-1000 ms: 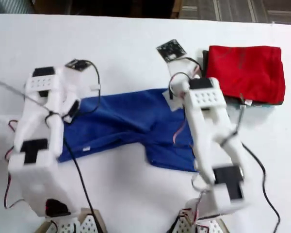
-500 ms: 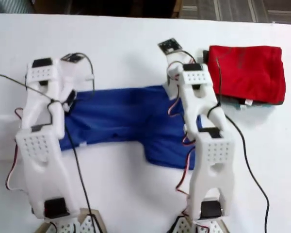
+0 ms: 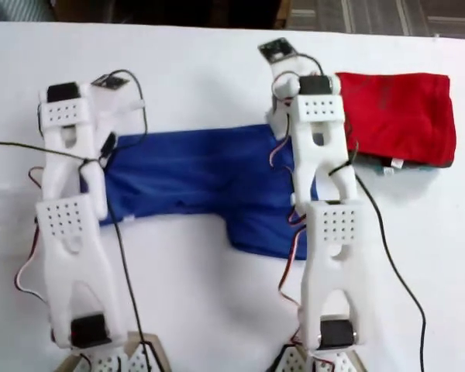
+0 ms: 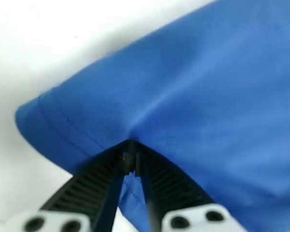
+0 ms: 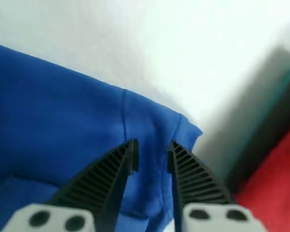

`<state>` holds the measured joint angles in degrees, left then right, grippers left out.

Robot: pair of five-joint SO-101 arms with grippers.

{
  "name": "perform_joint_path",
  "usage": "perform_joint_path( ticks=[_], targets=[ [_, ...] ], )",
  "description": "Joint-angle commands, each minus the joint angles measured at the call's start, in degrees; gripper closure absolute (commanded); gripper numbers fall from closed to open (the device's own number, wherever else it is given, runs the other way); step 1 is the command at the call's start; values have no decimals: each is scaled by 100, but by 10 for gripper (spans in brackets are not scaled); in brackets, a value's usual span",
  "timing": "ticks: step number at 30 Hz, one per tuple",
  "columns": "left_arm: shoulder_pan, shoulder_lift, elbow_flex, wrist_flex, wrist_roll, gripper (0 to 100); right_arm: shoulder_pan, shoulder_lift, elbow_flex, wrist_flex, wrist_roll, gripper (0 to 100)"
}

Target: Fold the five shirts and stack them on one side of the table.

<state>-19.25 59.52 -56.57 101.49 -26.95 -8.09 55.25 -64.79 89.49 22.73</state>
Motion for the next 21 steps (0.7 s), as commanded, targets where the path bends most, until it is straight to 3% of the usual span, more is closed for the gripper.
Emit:
perform_joint_path(
  ticks=[1,5,10,21],
  targets=[
    [-141,-932,558,97,62,973,75,-84,-1011,593,-44,940],
    [-158,-1943,1464,88,53,973,22,-84,-1873,1218,-53,967],
    [-141,-3059,2818,18,0,973,4,-365,-1618,1218,-53,974],
    [-176,-3666,5974,-2057,35,973,-497,-1780,1011,1130,-26,977]
  ],
)
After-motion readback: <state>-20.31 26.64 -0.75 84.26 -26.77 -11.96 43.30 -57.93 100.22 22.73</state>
